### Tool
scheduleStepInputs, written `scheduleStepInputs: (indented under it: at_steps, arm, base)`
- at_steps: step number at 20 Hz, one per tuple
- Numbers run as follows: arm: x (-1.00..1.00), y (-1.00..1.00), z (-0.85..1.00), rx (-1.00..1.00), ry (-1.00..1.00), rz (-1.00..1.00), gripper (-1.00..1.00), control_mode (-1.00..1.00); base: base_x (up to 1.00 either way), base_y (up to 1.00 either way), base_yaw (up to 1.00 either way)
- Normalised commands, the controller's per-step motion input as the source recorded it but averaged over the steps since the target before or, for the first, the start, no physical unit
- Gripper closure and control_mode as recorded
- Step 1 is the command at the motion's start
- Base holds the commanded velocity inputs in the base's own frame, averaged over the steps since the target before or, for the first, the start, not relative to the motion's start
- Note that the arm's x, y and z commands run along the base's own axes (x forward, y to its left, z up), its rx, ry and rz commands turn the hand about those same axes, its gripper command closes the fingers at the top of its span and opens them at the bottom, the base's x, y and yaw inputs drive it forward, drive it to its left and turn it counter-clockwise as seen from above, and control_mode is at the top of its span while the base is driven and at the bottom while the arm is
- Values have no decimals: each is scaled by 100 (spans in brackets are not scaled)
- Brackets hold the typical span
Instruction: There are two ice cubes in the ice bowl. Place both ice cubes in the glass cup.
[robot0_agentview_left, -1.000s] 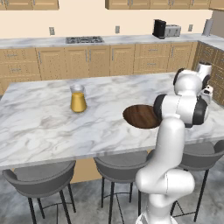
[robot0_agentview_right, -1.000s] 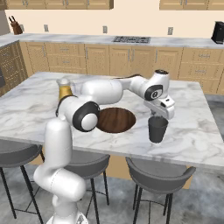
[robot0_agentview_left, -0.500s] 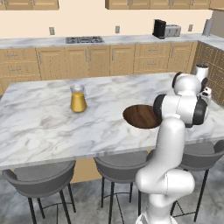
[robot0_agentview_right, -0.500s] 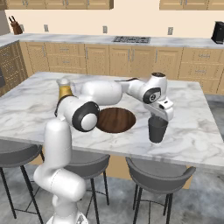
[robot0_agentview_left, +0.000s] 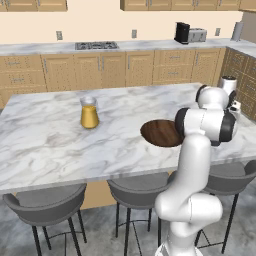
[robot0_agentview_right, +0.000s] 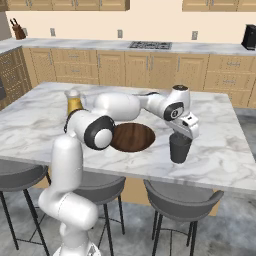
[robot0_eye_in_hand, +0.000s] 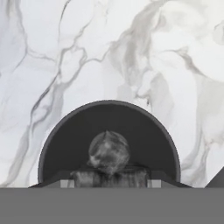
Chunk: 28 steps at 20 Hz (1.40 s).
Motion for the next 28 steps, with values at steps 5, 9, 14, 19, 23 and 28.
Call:
scheduleStepInputs:
  at_steps: [5, 9, 14, 19, 23, 28]
  arm:
    - [1, -27, 0, 10, 0, 0, 100, -100]
    - [0, -4, 0, 9, 0, 0, 100, -100]
    - [0, 0, 0, 1, 0, 0, 100, -100]
    - [10, 0, 0, 0, 0, 0, 100, -100]
    - [11, 0, 0, 0, 0, 0, 100, -100]
    - [12, 0, 0, 0, 0, 0, 100, -100]
  base:
    - [0, 0, 0]
    - [0, 0, 0]
    - [0, 0, 0]
    - [0, 0, 0]
    - [0, 0, 0]
    - [0, 0, 0]
